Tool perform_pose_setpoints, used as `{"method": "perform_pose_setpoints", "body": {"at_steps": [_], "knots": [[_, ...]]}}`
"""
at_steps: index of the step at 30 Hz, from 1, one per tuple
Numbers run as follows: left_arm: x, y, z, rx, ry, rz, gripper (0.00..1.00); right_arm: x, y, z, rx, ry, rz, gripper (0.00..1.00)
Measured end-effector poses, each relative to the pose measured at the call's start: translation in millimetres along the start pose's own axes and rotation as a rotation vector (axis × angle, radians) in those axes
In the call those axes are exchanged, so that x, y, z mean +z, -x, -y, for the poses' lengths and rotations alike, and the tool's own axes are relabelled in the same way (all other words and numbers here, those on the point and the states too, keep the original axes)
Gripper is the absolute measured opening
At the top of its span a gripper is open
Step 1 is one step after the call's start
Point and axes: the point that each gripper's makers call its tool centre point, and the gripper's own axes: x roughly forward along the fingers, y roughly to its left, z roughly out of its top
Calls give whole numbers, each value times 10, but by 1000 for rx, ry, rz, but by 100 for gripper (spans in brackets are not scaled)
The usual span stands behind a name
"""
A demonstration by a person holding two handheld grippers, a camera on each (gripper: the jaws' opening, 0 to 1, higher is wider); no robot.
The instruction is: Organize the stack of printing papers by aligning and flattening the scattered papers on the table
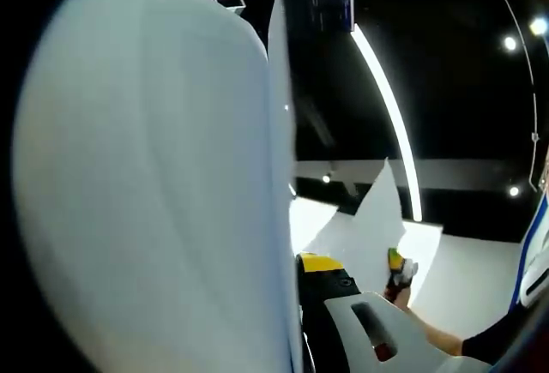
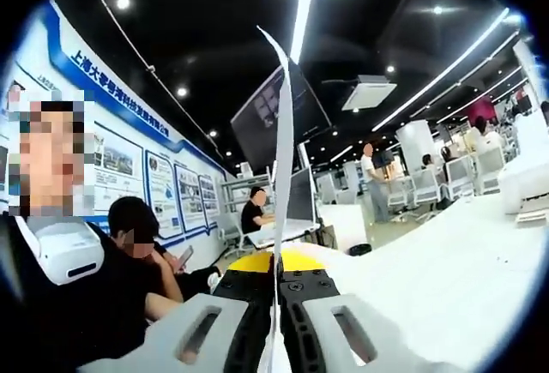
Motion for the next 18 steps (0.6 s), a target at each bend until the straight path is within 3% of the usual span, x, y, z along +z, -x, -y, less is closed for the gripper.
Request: {"method": "perform_pose_setpoints", "body": {"at_steps": [7, 18], "knots": [[0, 1, 1, 0, 1, 1, 6, -171, -26, -19, 28, -29, -51, 0], [1, 0, -2, -1, -1, 1, 6, -496, -53, 180, -26, -59, -142, 0]]}}
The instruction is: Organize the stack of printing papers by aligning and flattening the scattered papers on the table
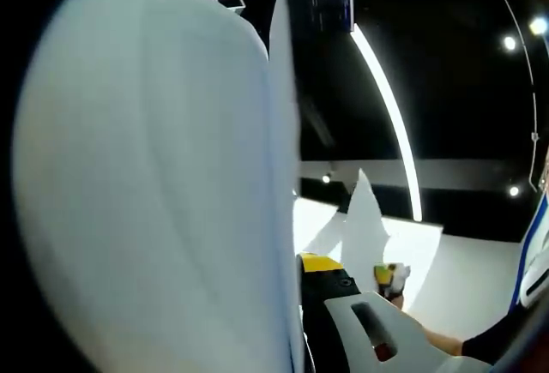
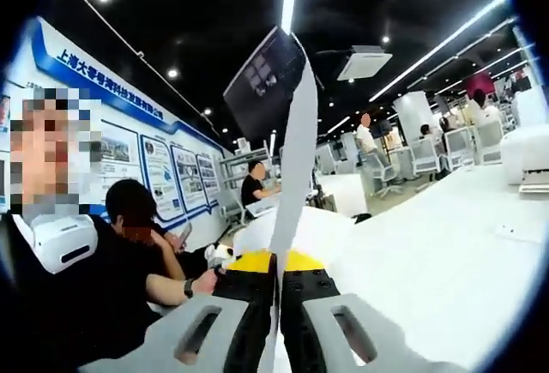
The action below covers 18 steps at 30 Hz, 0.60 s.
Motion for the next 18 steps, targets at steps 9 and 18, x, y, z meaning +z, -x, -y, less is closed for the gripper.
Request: {"method": "perform_pose_setpoints", "body": {"at_steps": [9, 18], "knots": [[2, -2, 0, -1, 3, 1, 6, -252, -133, 98, -3, -32, -59, 0], [9, 1, 0, -3, 8, 4, 6, -400, -183, 218, -34, -51, -91, 0]]}}
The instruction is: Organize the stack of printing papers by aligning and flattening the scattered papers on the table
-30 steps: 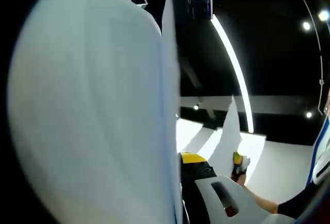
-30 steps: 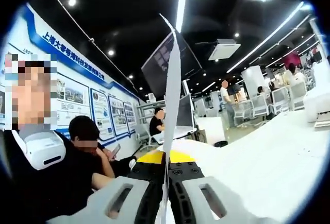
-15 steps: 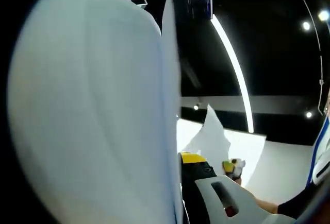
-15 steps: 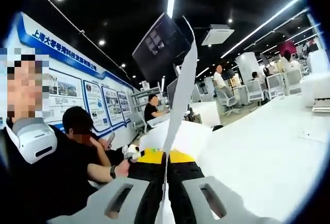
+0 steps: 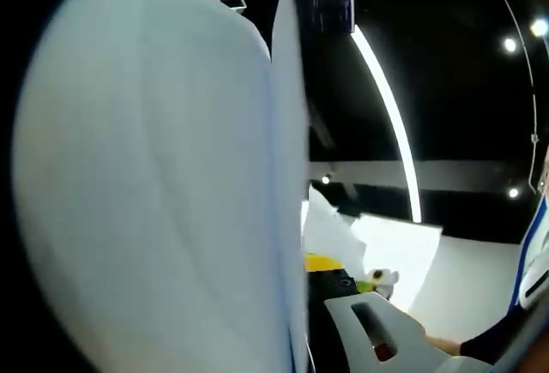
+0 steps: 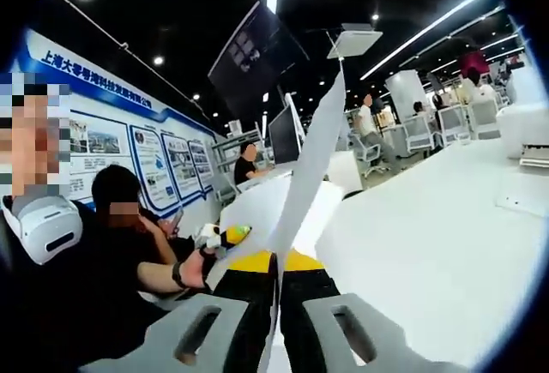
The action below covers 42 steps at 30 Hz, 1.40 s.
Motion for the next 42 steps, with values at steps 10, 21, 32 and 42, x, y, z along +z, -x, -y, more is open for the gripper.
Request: {"method": "perform_pose_setpoints", "body": {"at_steps": [10, 21, 32, 42], "knots": [[20, 7, -15, 4, 20, 12, 6, -148, -112, 65, -41, -4, -37, 0], [19, 7, -14, 4, 18, 10, 6, -239, -133, 147, -61, -25, -66, 0], [-12, -2, 13, -3, -9, -6, 7, -307, -206, 235, -54, -28, -87, 0], [-34, -12, 33, -18, -38, -25, 9, -344, -264, 269, -64, -22, -100, 0]]}}
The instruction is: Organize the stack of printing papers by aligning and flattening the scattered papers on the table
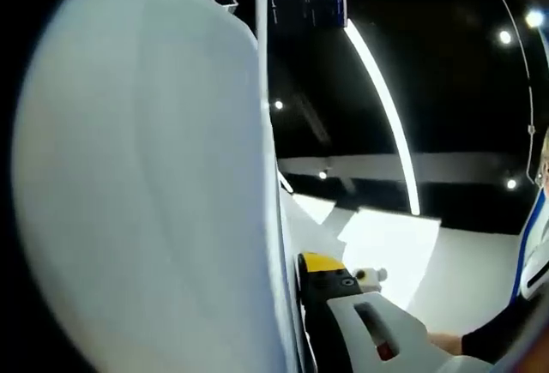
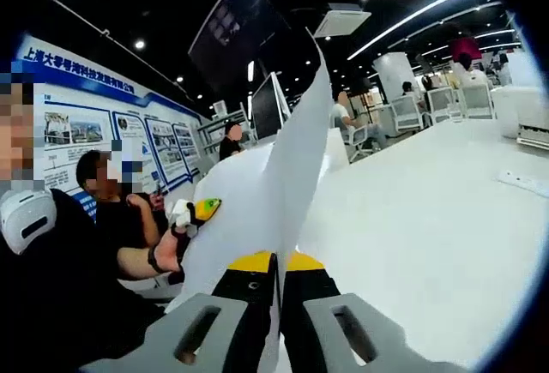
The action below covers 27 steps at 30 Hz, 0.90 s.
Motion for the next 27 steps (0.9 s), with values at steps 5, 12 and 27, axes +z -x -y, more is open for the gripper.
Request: {"method": "perform_pose_setpoints", "body": {"at_steps": [5, 12, 27], "knots": [[-15, -13, 8, -10, -18, -18, 10, -1, -38, 5, 7, -1, -2, 0], [-9, -20, -3, -17, -15, -24, 13, -53, -100, -55, 12, -3, -7, 0], [-44, -29, 46, -26, -13, -30, 15, -26, -260, -209, 57, -22, 13, 0]]}}
